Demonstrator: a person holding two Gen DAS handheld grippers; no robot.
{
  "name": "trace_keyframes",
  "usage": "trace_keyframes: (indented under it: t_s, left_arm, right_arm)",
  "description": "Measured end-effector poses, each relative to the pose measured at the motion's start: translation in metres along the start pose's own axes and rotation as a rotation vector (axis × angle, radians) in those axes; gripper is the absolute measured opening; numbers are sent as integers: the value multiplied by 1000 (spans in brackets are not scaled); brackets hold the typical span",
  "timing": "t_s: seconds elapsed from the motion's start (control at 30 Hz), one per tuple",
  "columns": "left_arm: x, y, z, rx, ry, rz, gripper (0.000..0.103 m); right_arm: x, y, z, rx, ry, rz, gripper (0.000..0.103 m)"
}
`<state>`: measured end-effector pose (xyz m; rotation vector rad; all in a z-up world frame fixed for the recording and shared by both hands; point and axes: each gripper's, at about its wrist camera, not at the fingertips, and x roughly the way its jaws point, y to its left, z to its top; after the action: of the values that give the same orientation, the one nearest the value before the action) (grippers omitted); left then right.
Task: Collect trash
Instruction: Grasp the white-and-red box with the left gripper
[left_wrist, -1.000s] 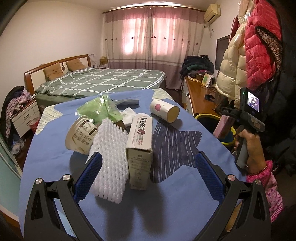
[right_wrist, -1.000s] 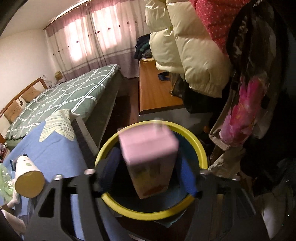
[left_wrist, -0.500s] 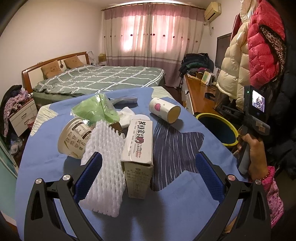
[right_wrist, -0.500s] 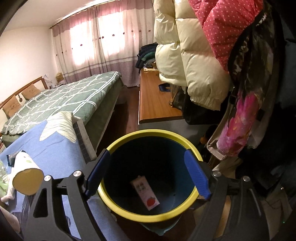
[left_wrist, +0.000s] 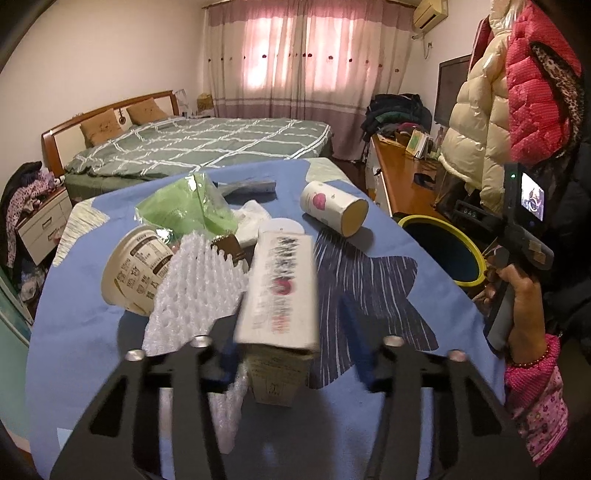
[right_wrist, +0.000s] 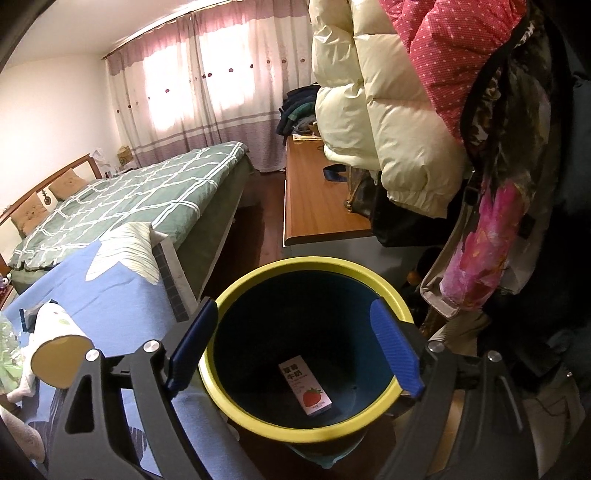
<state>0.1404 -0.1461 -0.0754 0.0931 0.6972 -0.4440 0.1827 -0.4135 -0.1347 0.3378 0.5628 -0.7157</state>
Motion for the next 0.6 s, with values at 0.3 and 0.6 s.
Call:
trace_keyframes:
  t_s: [0.3, 0.6]
  left_arm:
    - [-3, -5, 5, 7, -2, -6, 31]
    - [-3, -38, 27, 58, -34, -84, 31]
  right_arm:
    - [-5, -5, 0, -12, 7, 16, 80]
    - [-30, -29, 3, -26, -19, 33, 80]
